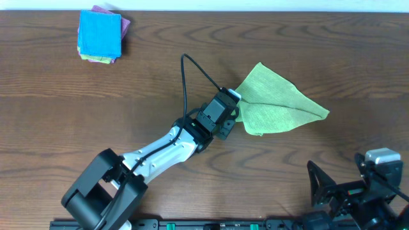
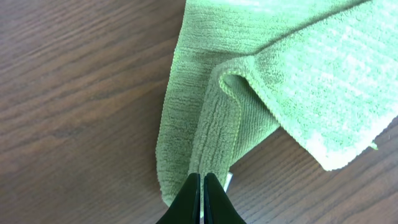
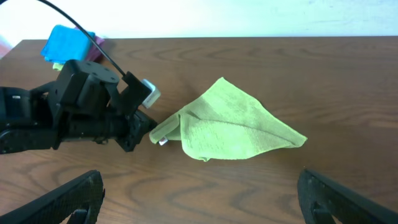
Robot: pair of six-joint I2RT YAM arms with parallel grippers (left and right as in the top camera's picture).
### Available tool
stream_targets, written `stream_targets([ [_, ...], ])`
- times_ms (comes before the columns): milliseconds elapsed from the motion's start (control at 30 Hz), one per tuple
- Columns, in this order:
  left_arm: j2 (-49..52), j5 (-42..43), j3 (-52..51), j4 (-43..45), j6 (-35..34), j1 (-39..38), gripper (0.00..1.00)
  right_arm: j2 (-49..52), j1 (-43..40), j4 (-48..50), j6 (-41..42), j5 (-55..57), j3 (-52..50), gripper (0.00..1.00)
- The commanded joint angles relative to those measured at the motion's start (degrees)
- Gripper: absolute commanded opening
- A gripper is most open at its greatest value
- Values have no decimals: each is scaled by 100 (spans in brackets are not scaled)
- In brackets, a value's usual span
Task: Fold the cloth
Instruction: 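Reach the left gripper to the cloth's left corner and grasp it, then pull the corner left with the left gripper while right arm approaches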
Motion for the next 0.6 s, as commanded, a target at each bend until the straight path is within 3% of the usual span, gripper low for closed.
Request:
stream_targets([
  [0,308,42,79,31,-315,24,5,-13,55,17,-74,37,-20,99],
  [567,881,136,76,-413,-420,7,5,-13,55,15,-87,37,-20,99],
])
